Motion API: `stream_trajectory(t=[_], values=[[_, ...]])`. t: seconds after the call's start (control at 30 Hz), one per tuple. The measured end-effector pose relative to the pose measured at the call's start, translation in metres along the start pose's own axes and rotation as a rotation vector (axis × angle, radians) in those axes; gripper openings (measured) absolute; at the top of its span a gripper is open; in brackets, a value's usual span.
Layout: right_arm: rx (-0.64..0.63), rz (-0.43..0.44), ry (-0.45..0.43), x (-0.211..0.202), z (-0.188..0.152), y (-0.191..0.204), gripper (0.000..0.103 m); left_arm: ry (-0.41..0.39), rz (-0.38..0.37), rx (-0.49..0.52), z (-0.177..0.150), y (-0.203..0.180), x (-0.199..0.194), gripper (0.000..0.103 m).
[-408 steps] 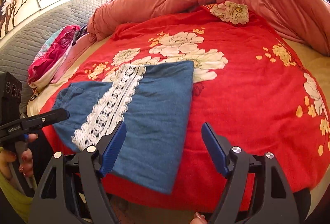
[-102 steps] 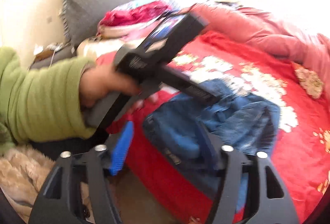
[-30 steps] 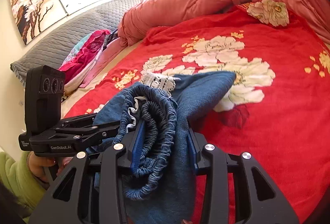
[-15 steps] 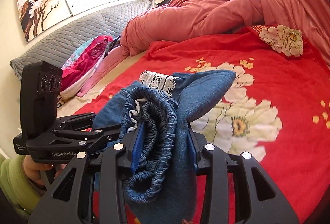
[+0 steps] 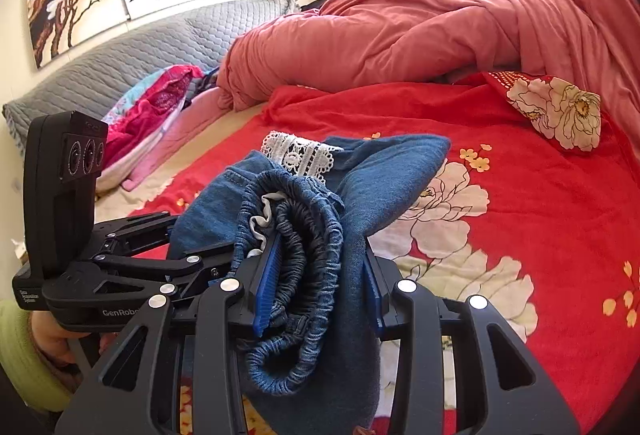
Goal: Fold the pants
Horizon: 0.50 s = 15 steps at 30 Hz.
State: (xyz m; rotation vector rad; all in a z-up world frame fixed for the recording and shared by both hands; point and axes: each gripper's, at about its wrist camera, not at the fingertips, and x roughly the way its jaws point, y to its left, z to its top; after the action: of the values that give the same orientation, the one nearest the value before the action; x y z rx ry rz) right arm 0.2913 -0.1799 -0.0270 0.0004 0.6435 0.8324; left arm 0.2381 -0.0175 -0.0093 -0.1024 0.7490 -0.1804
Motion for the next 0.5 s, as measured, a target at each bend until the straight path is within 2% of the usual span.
stream_trajectory(t=[0.2, 0.4, 0.5], values=[[0.012, -0.008, 0.016, 0.013, -0.004, -0.006, 0.035, 0.000, 0.014, 0.007, -0.003, 0.006, 0.011, 0.049], [0.060, -0.051, 0.089, 0.026, -0.013, -0.015, 0.037, 0.036, 0.029, 0.002, -0.009, 0.008, 0.023, 0.049], [0.078, -0.096, 0.122, 0.029, -0.018, -0.019, 0.046, 0.053, 0.046, -0.006, -0.012, 0.011, 0.026, 0.049]])
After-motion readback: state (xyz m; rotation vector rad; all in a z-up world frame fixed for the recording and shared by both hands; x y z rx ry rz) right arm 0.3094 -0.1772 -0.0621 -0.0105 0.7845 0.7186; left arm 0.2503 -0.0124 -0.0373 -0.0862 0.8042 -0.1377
